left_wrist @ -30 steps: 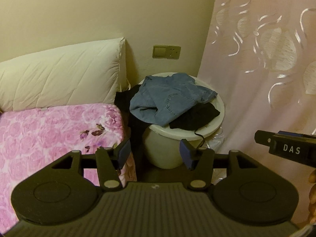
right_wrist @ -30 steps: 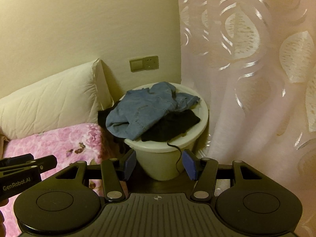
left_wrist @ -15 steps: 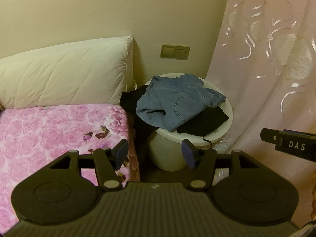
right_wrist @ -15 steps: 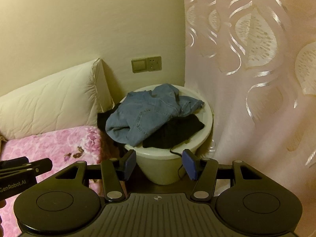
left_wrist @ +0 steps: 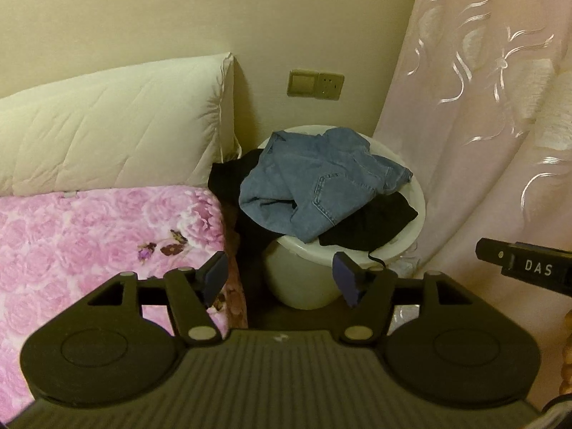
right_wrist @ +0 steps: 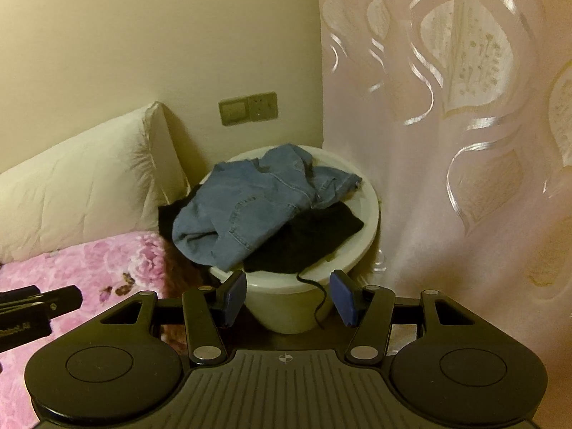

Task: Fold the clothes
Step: 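Move both grippers toward the blue jeans in the white bucket, then grasp the blue jeans with both grippers and lift them from the bucket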

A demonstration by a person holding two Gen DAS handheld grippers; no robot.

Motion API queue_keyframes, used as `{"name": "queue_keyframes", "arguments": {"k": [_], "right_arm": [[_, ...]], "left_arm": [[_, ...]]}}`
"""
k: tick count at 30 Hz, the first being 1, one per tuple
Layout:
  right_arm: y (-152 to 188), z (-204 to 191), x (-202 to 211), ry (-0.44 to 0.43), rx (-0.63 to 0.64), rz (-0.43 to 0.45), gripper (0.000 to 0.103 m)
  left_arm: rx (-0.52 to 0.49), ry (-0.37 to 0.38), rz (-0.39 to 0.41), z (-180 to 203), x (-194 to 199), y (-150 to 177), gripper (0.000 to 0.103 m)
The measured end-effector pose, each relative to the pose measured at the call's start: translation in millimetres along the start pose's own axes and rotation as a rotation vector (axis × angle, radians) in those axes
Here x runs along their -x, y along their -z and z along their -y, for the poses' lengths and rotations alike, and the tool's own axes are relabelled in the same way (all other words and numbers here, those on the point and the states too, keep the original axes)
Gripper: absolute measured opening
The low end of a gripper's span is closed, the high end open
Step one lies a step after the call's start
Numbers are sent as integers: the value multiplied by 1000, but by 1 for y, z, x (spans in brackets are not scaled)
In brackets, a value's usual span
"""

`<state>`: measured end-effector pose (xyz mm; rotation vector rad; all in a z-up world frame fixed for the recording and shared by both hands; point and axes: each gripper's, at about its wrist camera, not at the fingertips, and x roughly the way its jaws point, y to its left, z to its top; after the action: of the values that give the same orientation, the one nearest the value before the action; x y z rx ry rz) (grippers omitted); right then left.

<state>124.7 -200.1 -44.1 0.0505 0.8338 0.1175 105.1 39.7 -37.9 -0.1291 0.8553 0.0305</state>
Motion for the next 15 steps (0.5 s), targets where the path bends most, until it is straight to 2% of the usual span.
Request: {"name": "queue_keyframes", "arguments": {"k": [10, 15], "right_arm": [[-29, 3, -53, -16, 19, -61, 56], [-46, 3, -81, -26, 42, -87, 56]], "left_arm": [[44, -17, -49, 0, -43, -28, 61], [74, -19, -95, 4, -77, -50, 61]]}}
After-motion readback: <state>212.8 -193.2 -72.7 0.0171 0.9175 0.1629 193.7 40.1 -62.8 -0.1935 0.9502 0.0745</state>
